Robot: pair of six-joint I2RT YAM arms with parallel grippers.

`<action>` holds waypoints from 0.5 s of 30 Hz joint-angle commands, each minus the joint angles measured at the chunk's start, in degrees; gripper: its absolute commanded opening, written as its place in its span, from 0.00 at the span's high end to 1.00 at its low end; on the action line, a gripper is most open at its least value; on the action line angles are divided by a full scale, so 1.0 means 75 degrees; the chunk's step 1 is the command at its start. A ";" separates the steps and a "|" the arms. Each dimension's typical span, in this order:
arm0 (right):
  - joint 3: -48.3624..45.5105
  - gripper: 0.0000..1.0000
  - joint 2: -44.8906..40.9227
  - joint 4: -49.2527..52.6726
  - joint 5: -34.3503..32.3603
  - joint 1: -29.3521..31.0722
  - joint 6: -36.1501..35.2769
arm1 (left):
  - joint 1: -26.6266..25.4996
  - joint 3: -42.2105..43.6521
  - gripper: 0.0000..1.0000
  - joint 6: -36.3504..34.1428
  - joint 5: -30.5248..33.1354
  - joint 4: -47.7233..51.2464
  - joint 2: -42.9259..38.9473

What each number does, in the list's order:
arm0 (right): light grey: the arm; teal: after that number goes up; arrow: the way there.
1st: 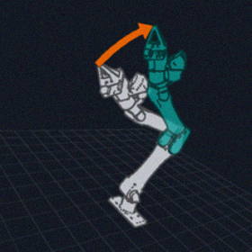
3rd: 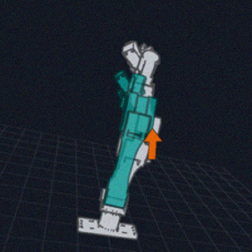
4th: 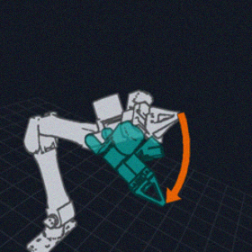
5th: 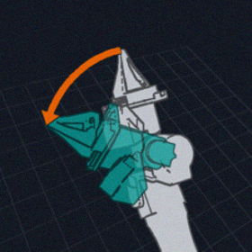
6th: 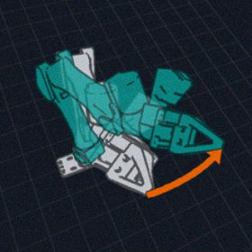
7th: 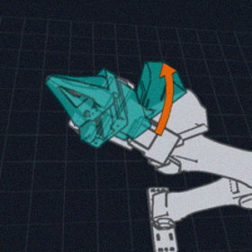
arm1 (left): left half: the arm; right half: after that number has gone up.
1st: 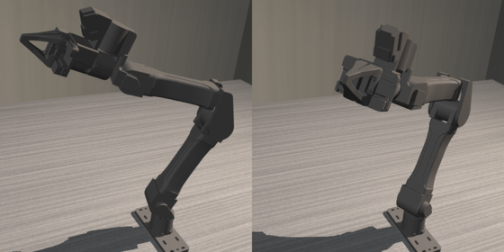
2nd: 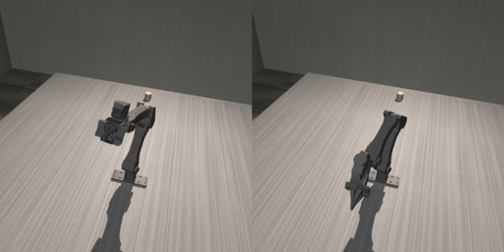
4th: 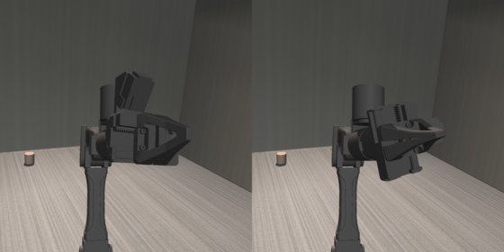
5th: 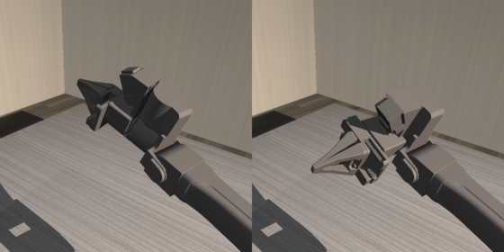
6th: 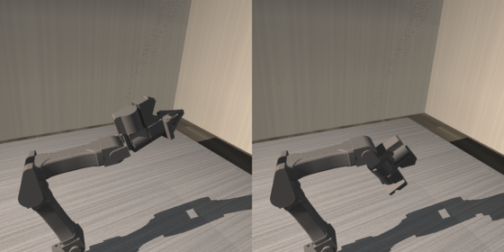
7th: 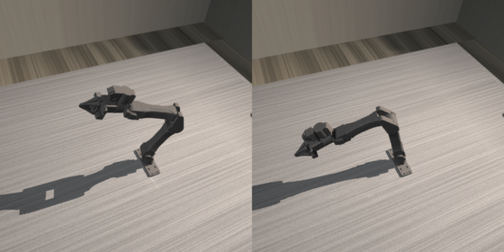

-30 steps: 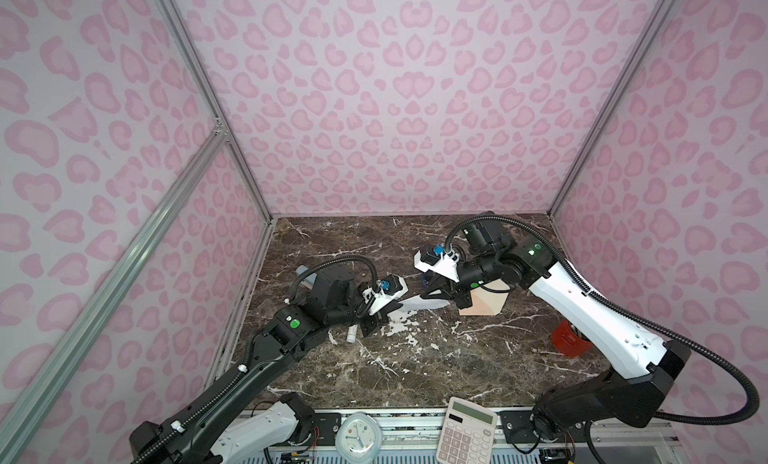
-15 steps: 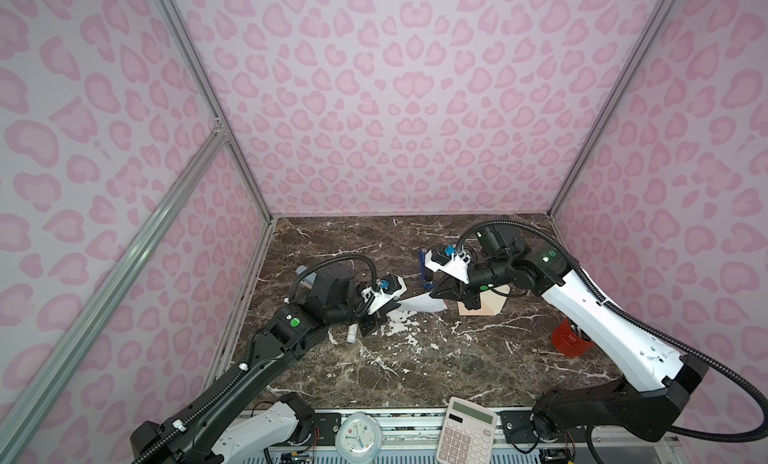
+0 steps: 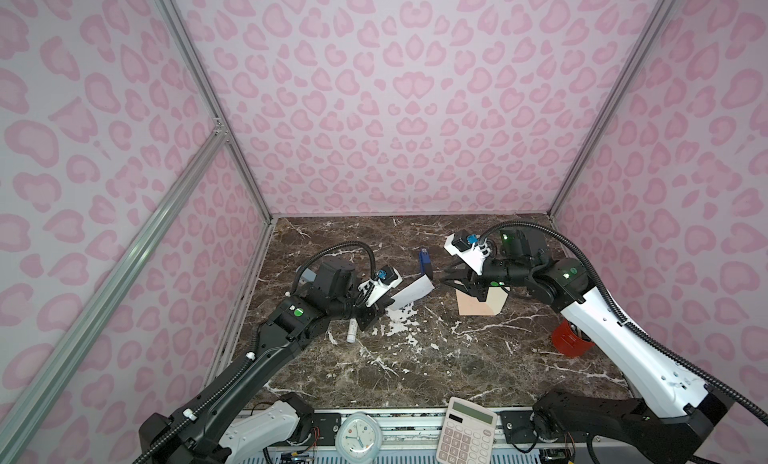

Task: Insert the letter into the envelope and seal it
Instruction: 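Release the letter with the right gripper and draw it back while the left holds it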

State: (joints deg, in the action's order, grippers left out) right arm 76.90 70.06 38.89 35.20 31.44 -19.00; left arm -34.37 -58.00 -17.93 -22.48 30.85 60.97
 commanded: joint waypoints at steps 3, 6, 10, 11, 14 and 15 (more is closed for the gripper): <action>-0.0533 0.66 -0.0236 -0.1592 -0.0741 -0.0014 0.1383 | 0.0196 -0.0222 0.96 0.2254 0.0161 -0.0588 0.0554; -0.0840 0.66 -0.0305 -0.2025 -0.1102 -0.0012 0.1857 | 0.0247 -0.0158 0.97 0.3098 0.0323 -0.0938 0.0860; -0.1379 0.66 -0.0518 -0.2536 -0.1602 0.0029 0.2127 | 0.0251 0.0168 0.97 0.3877 0.1022 -0.1520 0.0970; -0.1535 0.66 -0.0594 -0.2703 -0.1733 0.0033 0.2204 | 0.0247 0.0276 0.97 0.4069 0.1269 -0.1657 0.0994; -0.2004 0.66 -0.0782 -0.3131 -0.1974 0.0038 0.2414 | 0.0270 0.0538 0.97 0.4492 0.1638 -0.2058 0.1077; -0.2113 0.66 -0.0809 -0.3224 -0.2035 0.0047 0.2470 | 0.0290 0.0596 0.97 0.4705 0.1794 -0.2188 0.1120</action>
State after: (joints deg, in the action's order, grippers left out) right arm 62.85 64.53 20.16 23.29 31.57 -3.25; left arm -32.36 -54.41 11.11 -13.82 20.29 68.86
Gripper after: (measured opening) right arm 0.344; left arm 0.050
